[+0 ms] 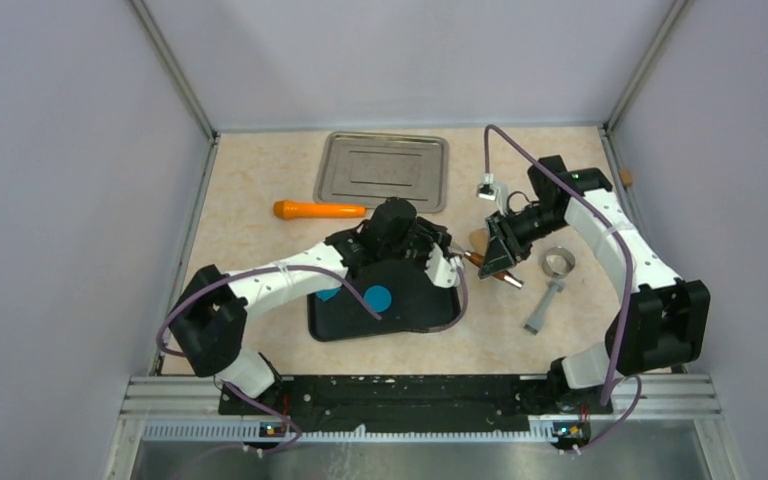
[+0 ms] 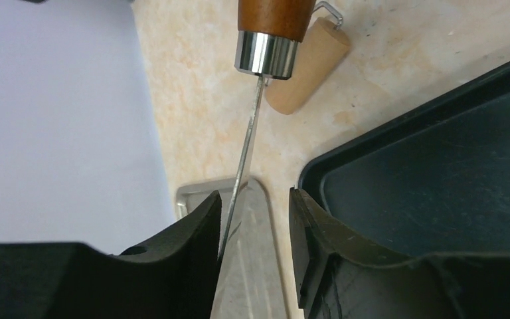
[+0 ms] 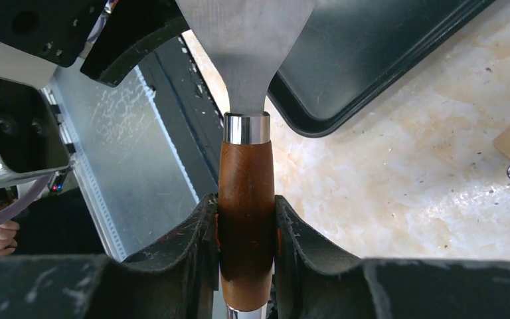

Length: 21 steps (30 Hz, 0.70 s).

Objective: Roll out the dumpling wrappers from the dough

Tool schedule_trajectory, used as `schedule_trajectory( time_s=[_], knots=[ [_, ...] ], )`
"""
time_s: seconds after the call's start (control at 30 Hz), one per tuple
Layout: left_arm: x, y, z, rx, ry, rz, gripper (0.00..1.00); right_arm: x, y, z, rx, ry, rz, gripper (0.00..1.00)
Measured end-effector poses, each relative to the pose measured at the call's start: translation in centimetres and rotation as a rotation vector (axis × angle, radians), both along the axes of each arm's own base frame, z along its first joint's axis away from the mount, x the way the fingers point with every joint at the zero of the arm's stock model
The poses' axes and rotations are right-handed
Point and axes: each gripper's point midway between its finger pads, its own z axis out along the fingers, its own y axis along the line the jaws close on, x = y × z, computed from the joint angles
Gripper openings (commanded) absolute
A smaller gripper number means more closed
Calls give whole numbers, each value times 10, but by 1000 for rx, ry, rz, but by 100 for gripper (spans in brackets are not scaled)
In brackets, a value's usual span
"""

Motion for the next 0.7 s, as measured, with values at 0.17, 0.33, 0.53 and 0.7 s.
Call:
schedule_trajectory(
  time_s=[0.17,0.33,0.53,0.7],
  knots=[
    [-12,6,5,41,244,29,0,11,0,11,32,-40,-50,67],
    [-32,12,17,47,613,54,0,62,-15,57,136,-275,-250,99],
    [-48,40,-7,63,1116,133,0,64,-4,93,349,-318,-343,86],
    [-38,40,-16,-16,1477,178,0,70,2,62,383,-146,-347,85]
  ],
)
